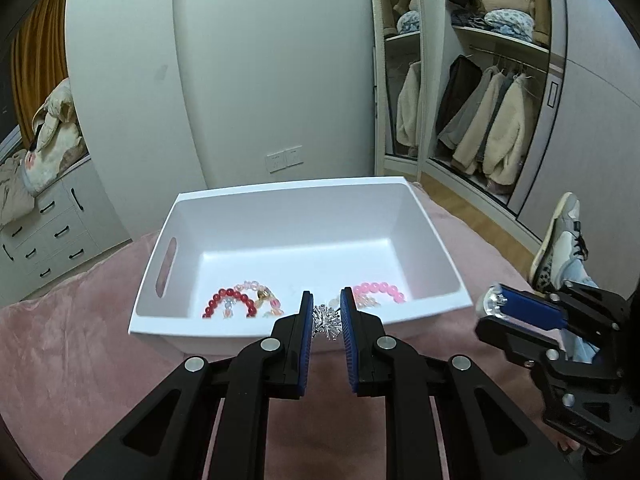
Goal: Organize jewelry
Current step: 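Lift both held charms and carry them over the white box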
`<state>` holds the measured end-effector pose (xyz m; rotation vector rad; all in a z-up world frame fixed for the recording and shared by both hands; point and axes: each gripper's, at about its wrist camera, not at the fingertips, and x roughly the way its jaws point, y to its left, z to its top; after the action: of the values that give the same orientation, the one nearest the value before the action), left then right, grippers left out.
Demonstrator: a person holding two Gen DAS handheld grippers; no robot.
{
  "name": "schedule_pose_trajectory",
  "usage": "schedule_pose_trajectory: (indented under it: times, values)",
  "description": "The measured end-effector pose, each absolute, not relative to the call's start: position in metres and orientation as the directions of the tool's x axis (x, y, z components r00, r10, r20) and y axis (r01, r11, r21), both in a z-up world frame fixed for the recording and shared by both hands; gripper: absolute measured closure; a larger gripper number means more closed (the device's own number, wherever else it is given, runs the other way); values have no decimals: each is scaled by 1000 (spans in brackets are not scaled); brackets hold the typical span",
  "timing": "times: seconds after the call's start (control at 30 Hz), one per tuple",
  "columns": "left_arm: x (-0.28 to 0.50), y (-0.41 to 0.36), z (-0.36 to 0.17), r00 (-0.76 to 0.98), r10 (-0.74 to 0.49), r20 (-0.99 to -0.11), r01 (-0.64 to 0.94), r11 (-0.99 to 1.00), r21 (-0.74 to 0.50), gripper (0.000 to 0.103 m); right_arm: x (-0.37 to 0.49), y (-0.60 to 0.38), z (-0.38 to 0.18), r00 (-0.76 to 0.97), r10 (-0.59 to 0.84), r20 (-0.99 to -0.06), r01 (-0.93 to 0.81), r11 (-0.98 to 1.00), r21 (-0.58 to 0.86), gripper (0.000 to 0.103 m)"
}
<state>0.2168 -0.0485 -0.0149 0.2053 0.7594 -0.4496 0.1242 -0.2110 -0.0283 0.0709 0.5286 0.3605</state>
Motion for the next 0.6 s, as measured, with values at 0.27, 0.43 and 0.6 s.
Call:
schedule_pose_trajectory:
  times: [0.27, 0.43, 0.6]
  values:
    - [253, -51, -38, 636, -278, -720, 428, 903, 29, 84, 145, -211, -34, 811, 339, -477, -294, 941, 169, 82]
    - [273, -46, -53, 618, -268, -739, 393, 920, -5, 84, 167, -202, -41, 803, 328, -498, -287, 945, 158, 82]
    - [297, -42, -68, 602, -240, -762, 370, 929, -1, 84, 188, -202, -52, 786, 296, -542, -251, 955, 158, 82]
